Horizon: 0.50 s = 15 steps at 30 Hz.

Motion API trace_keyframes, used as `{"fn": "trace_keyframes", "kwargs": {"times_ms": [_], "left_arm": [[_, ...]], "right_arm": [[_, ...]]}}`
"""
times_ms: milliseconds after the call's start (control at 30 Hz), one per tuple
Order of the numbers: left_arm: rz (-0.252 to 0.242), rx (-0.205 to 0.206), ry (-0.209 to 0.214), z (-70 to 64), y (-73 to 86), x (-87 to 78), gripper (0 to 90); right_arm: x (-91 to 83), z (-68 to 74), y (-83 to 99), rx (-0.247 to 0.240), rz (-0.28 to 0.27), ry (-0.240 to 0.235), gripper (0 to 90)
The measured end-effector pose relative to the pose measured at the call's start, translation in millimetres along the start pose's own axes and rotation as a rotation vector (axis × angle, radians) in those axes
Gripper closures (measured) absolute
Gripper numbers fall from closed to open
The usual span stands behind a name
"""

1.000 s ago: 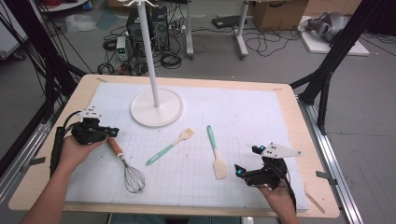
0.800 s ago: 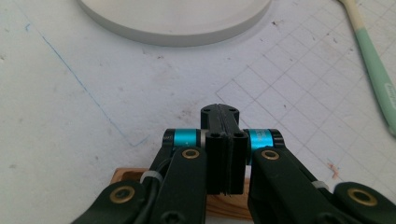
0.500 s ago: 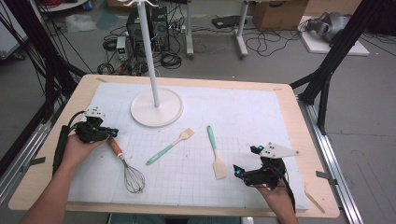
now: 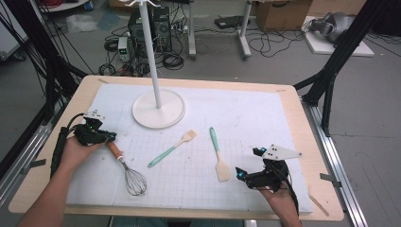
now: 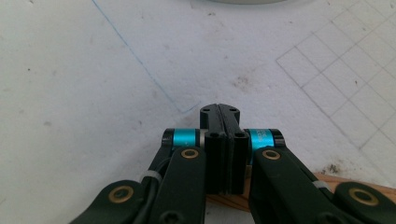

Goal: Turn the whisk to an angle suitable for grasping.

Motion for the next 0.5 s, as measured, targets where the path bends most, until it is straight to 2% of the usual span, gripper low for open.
{"fn": "trace_keyframes", "kwargs": {"times_ms": [333,500], "left_arm": [[0.015,0.025,0.007,2.2,12.6,-11.9,88.4],[0.006,0.025,0.018,2.6,21.1,-18.0,88.4]], "right_arm": [[0.3,0.7,-0.3,0.003,0.006,-0.001,1.5],[1.3,0.4,-0.7,-0.002,0.003,-0.002,1.4]]}}
Point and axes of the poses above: each handheld gripper's, and its own axes: x roughly forward along the jaws, y roughly out of its underside, z roughly to its left, the point moved 1 cm from there along x, roughly forward along the jaws, and after that the axes turned 5 degrees about x, right-handed, at the moved point
